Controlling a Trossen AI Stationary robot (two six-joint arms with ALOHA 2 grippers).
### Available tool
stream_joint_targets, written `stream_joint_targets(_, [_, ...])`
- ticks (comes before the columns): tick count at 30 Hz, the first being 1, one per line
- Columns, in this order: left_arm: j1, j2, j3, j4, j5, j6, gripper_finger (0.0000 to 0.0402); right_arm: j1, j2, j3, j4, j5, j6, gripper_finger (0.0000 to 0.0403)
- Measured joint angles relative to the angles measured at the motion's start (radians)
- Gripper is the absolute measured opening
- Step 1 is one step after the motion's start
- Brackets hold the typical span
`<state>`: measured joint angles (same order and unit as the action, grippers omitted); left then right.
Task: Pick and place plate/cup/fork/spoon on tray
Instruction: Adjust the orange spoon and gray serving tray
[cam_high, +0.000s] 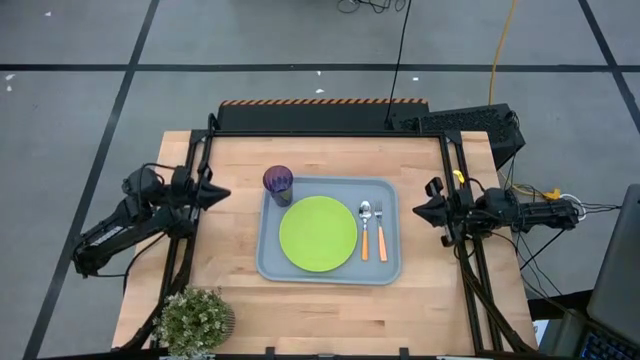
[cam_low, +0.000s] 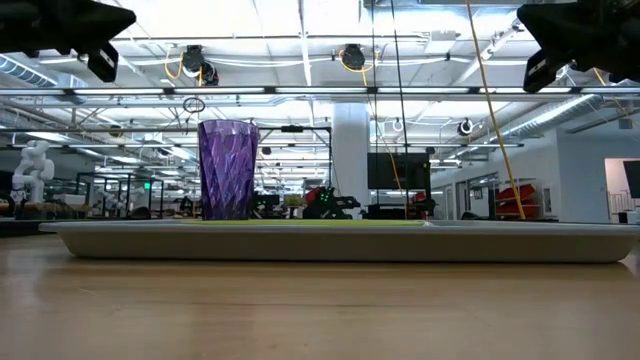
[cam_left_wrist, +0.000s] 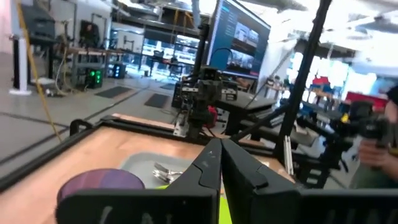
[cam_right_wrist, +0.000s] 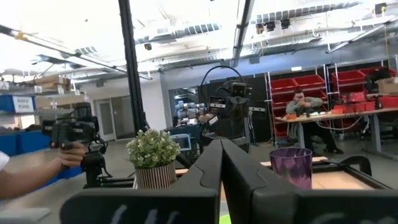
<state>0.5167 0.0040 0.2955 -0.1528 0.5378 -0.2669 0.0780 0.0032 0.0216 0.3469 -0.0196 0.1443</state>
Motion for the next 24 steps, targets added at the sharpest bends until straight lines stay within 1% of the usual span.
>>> stream_joint_targets(3, [0.000, 0.000, 0.000, 0.000, 0.011, 0.049, 0.0004, 0.000, 0.000, 0.000, -0.005, 0.025, 0.030, 0.0000])
stream_joint_targets(7, [0.000, 0.000, 0.000, 0.000, 0.011, 0.121, 0.0014, 0.000, 0.000, 0.000, -0.037, 0.071, 0.034, 0.0000])
stream_joint_targets(10, [0.000, 0.000, 0.000, -0.003, 0.012, 0.164, 0.0019, 0.000, 0.000, 0.000, -0.089, 0.128, 0.034, 0.0000])
stream_joint_targets(14, [0.000, 0.000, 0.000, -0.020, 0.012, 0.213, 0.0008, 0.000, 0.000, 0.000, -0.175, 0.179, 0.068, 0.0000])
stream_joint_targets(16, [0.000, 0.000, 0.000, -0.041, 0.011, 0.218, 0.0004, 0.000, 0.000, 0.000, -0.221, 0.178, 0.096, 0.0000])
stream_joint_targets(19, [0.000, 0.000, 0.000, -0.055, 0.011, 0.219, 0.0010, 0.000, 0.003, 0.000, -0.285, 0.179, 0.128, 0.0000])
stream_joint_targets(24, [0.000, 0.000, 0.000, -0.040, -0.001, 0.213, 0.0019, 0.000, 0.021, 0.000, -0.302, 0.189, 0.123, 0.0000])
